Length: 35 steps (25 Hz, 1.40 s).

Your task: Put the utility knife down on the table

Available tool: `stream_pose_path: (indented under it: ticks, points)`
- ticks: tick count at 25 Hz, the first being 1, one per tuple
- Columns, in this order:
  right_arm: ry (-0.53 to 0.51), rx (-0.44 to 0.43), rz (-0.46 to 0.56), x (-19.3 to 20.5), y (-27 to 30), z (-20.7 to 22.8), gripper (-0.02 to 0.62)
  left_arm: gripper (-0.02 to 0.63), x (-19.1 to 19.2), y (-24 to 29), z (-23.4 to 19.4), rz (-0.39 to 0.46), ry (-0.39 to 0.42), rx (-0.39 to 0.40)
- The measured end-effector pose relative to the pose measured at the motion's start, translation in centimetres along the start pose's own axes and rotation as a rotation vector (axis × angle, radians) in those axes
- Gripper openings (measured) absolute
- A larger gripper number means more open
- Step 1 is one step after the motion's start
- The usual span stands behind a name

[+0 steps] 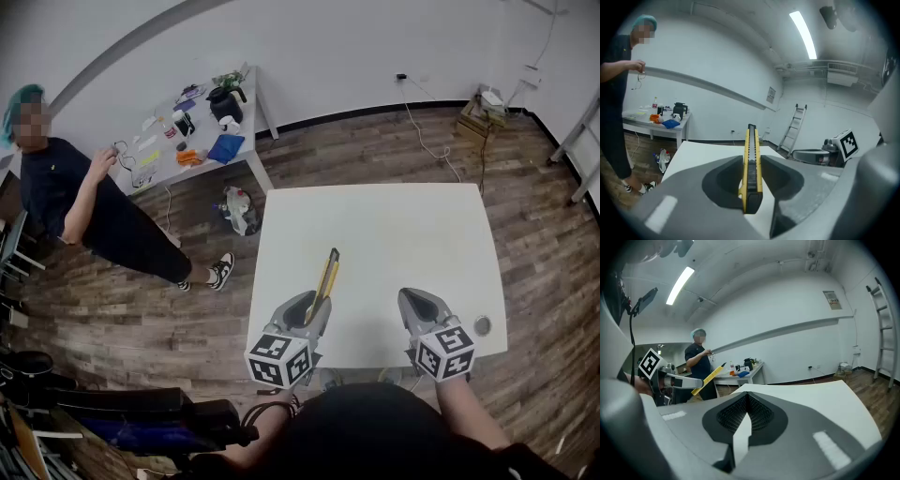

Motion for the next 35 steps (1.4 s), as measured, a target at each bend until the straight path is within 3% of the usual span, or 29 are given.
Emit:
stream_pose_path:
  ticks: [23,35]
  points:
    - [0.017,-0.006,-0.004,0.2,0.3,1.3,0.025,0.124,1.0,1.4,0.1,-0.033,-0.005,-0.005]
    - [0.044,0.026,-0.026,1.2,-1.3,3.0,0.026,0.124,9.7,9.6,-3.2,-0.288,0.094,-0.094]
Point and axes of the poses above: the fingertips, and each gripper's own axes: y forward along the fingers, z to its right, x out of its underside, the point moved 6 cm from there along -y, backward along the fingers, and after that the axes turned 2 degrees about z, right-handed, at the moved point
